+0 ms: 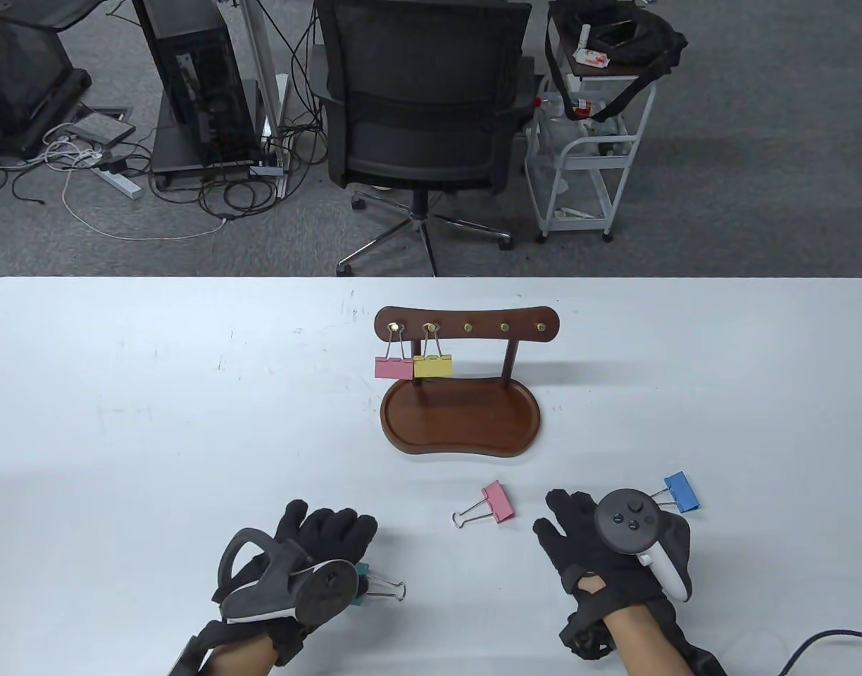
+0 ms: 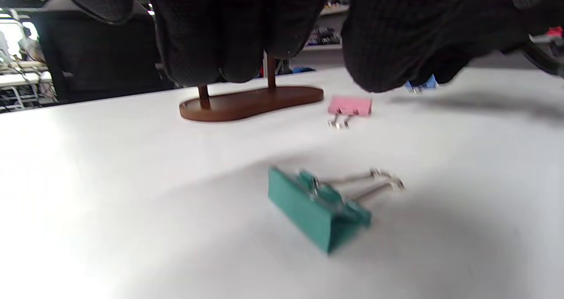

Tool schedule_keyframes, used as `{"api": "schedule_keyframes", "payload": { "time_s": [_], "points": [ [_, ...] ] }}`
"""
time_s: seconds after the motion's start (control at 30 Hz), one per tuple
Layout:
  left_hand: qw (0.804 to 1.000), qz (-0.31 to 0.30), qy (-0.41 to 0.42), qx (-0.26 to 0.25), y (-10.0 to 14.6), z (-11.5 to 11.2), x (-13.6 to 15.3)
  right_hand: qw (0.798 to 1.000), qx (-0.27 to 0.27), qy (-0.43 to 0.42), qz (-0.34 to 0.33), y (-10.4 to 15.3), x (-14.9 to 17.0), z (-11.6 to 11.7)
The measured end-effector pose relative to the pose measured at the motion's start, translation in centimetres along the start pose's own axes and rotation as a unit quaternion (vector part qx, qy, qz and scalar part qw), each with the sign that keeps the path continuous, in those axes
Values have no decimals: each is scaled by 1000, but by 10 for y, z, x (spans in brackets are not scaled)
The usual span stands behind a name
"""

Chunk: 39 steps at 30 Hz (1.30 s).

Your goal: Hook binder clip onto key rack

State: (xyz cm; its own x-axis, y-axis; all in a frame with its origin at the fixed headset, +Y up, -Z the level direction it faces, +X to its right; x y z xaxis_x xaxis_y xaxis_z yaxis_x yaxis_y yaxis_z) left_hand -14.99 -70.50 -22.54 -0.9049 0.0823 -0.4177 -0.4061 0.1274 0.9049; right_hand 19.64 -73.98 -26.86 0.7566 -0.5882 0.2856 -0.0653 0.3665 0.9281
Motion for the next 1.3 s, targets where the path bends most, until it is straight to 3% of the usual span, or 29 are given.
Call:
{"api": "schedule_keyframes", "payload": {
  "time_s": [0.5, 1.3],
  "points": [
    [996, -29, -59, 58, -4, -39, -11, 1000, -1, -1, 3, 0, 0, 0],
    [997, -21, -55, 52, -7, -49, -9, 1000, -1, -2, 1, 0, 0, 0]
  ]
}}
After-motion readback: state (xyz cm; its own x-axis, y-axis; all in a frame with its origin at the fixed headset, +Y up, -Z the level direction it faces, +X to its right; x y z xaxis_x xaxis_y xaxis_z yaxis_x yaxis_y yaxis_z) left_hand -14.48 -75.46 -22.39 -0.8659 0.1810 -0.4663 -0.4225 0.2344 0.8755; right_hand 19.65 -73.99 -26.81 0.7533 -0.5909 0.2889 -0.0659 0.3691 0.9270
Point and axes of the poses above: the tracker on the back of each hand, its own x axis roughly to the little-finger side, its own y axis roughly from the fingertips to the wrist, z = x × y, the point moved 2 cm from there along -y, roughly from the wrist to the fingertips, and after that the axes turned 13 degrees about z, right-handed, at the moved point
